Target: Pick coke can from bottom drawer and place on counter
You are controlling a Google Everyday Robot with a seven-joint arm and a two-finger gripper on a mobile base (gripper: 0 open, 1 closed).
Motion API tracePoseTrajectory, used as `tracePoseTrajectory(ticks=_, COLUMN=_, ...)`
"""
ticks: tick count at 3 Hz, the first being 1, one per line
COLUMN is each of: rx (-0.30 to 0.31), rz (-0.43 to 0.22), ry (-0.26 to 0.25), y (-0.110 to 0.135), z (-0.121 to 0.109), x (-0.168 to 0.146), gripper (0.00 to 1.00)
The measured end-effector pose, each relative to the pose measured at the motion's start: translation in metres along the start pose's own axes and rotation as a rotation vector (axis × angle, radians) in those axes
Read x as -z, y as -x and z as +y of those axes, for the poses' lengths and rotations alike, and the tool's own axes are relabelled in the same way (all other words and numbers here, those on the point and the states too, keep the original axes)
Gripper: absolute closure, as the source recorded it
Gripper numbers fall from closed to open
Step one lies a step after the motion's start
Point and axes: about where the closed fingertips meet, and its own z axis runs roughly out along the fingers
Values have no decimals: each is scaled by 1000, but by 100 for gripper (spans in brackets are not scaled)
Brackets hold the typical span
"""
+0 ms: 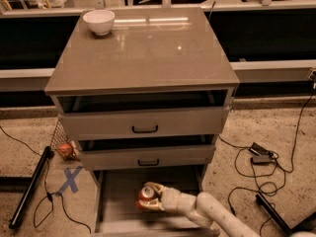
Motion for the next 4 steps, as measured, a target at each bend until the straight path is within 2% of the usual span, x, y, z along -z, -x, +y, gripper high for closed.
tracePoseTrajectory(ticks=1, rx=87, rz=-100, ry=-85, y=93, z=-10, x=43, gripper=100)
tracePoseTrajectory(ticks=2, rx=166, rz=-91, ry=-160, y=175, z=-19, x=96, gripper=100)
tracePoseTrajectory(ticks=3, rx=192, rz=17, ry=-210, y=252, z=-43, x=142, gripper=100)
tracePoseTrajectory(ticks=4, rx=214, rz=115, ry=-233, y=308, z=-73, x=172, gripper=100)
